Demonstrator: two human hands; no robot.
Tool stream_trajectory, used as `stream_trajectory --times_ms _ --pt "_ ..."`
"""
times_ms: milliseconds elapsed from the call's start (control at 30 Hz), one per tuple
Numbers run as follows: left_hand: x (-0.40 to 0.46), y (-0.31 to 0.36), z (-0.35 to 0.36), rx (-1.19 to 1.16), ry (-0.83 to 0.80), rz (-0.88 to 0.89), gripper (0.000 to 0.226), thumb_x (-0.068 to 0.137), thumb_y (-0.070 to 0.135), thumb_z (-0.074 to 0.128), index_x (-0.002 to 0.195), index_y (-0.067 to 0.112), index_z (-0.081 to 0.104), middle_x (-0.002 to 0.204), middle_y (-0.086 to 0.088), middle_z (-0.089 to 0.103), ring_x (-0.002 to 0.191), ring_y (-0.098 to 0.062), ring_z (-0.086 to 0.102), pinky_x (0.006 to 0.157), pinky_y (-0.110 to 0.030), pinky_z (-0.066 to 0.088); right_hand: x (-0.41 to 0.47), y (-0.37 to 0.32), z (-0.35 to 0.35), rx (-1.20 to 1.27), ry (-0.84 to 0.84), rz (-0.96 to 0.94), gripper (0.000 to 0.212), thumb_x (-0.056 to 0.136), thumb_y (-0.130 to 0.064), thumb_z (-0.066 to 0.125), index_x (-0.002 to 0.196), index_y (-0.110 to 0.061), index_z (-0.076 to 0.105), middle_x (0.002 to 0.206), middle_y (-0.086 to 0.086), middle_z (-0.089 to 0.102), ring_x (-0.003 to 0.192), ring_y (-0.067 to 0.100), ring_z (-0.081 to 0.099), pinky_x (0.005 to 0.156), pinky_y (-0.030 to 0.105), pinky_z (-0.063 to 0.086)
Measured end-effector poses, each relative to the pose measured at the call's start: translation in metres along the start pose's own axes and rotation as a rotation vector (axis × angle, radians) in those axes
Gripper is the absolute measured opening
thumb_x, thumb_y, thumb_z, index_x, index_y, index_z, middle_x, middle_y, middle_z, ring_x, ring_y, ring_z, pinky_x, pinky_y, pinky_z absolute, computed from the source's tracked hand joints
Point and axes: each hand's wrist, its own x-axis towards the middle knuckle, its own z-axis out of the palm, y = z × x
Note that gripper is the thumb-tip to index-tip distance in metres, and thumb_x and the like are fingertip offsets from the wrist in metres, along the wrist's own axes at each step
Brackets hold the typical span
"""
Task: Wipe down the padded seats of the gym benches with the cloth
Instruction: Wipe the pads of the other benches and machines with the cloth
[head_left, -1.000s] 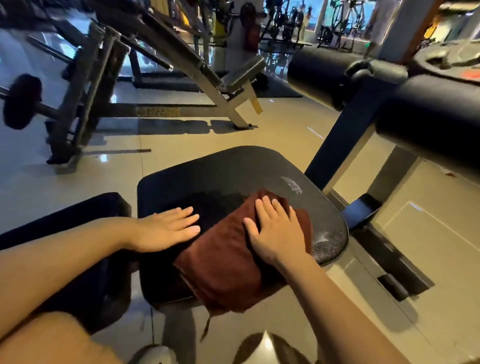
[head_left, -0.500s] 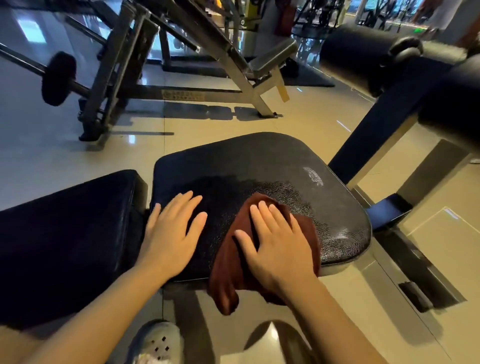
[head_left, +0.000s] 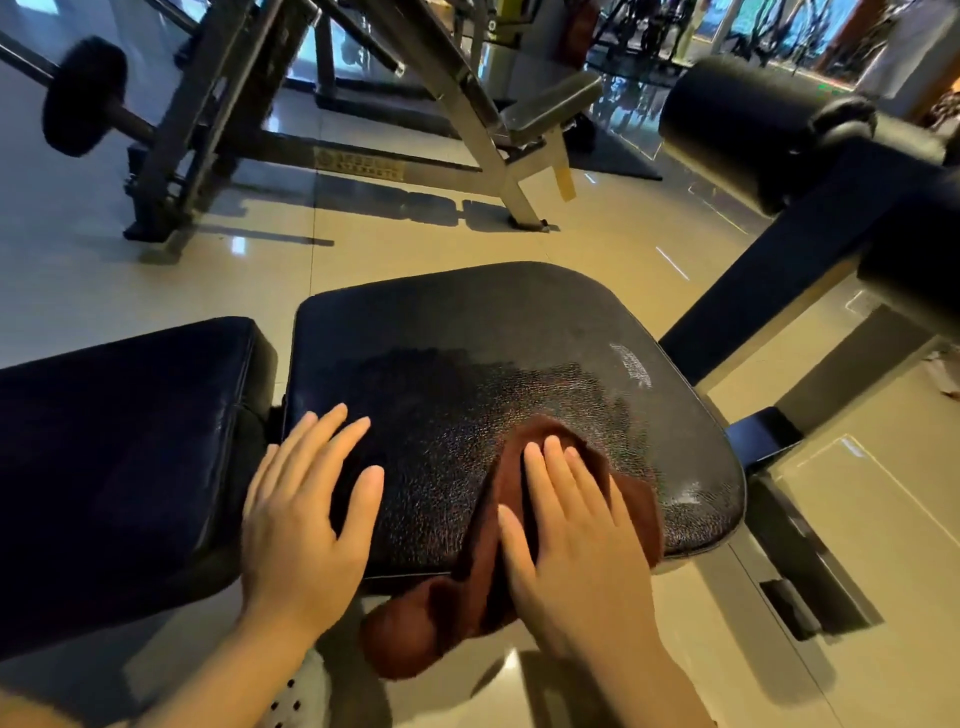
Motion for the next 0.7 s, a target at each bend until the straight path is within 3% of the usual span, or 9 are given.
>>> stream_trajectory --times_ms 100,200,300,400,533,600,700 --pt "0.0 0.001 0.003 -0.023 0.082 -0.012 0.051 0.096 0.044 0.032 0.132 0.016 0.057 0.143 0.004 0.048 0.139 -0.015 0.034 0.116 -0.042 0.02 0.041 0.009 -0.001 0.025 -0.039 0.041 0.073 0.092 -0.065 0.001 0.156 -0.029 0.0 0.162 -0.011 -0.006 0.149 0.008 -0.007 0.118 0.032 -0.012" --pt "-0.004 0.001 0.007 -0.039 0.212 -0.095 0.047 0.096 0.039 0.033 0.131 0.016 0.056 0.143 0.003 0.047 0.142 -0.017 0.031 0.119 -0.04 0.006 0.097 0.015 -0.003 0.029 -0.094 0.097 0.067 0.1 -0.058 0.018 0.157 -0.025 0.006 0.164 -0.006 0.0 0.15 0.011 -0.002 0.122 0.04 -0.005" --pt "-0.005 0.004 0.008 -0.118 0.28 -0.134 0.045 0.096 0.036 0.031 0.131 0.019 0.053 0.143 0.005 0.045 0.142 -0.016 0.03 0.119 -0.043 0.007 0.127 -0.004 0.003 0.02 -0.124 0.089 0.067 0.101 -0.053 0.019 0.157 -0.019 0.006 0.165 -0.001 0.001 0.151 0.016 -0.002 0.121 0.047 -0.004" --pt "-0.005 0.001 0.008 -0.154 0.276 -0.123 0.044 0.097 0.035 0.029 0.132 0.02 0.05 0.143 0.003 0.045 0.141 -0.015 0.031 0.118 -0.038 0.01 0.119 -0.045 0.01 0.037 -0.124 -0.089 0.066 0.102 -0.051 0.02 0.157 -0.018 0.007 0.165 0.0 0.002 0.151 0.017 -0.002 0.121 0.045 -0.005" --pt "-0.004 -0.002 0.006 -0.185 0.227 -0.112 0.046 0.097 0.037 0.027 0.136 0.019 0.045 0.143 0.003 0.042 0.14 -0.011 0.029 0.118 -0.044 0.017 0.075 -0.077 0.014 0.09 -0.125 -0.316 0.065 0.102 -0.052 0.019 0.157 -0.02 0.008 0.164 -0.002 0.001 0.15 0.013 -0.005 0.121 0.042 -0.009" --pt "-0.005 -0.001 0.005 -0.164 0.206 -0.161 0.051 0.096 0.042 0.026 0.137 0.02 0.046 0.144 0.008 0.039 0.141 -0.007 0.024 0.119 -0.039 0.01 0.064 -0.068 0.013 0.098 -0.128 -0.309 0.071 0.095 -0.057 0.012 0.157 -0.023 0.009 0.164 -0.004 0.002 0.15 0.011 -0.004 0.12 0.038 -0.009" --pt "-0.005 0.001 0.006 -0.125 0.217 -0.212 0.054 0.095 0.044 0.025 0.136 0.02 0.049 0.145 0.011 0.039 0.144 -0.011 0.024 0.119 -0.036 0.006 0.077 -0.019 0.008 0.032 -0.075 -0.136 0.074 0.093 -0.062 0.011 0.157 -0.024 0.011 0.164 -0.004 0.004 0.15 0.012 0.001 0.119 0.036 -0.003"
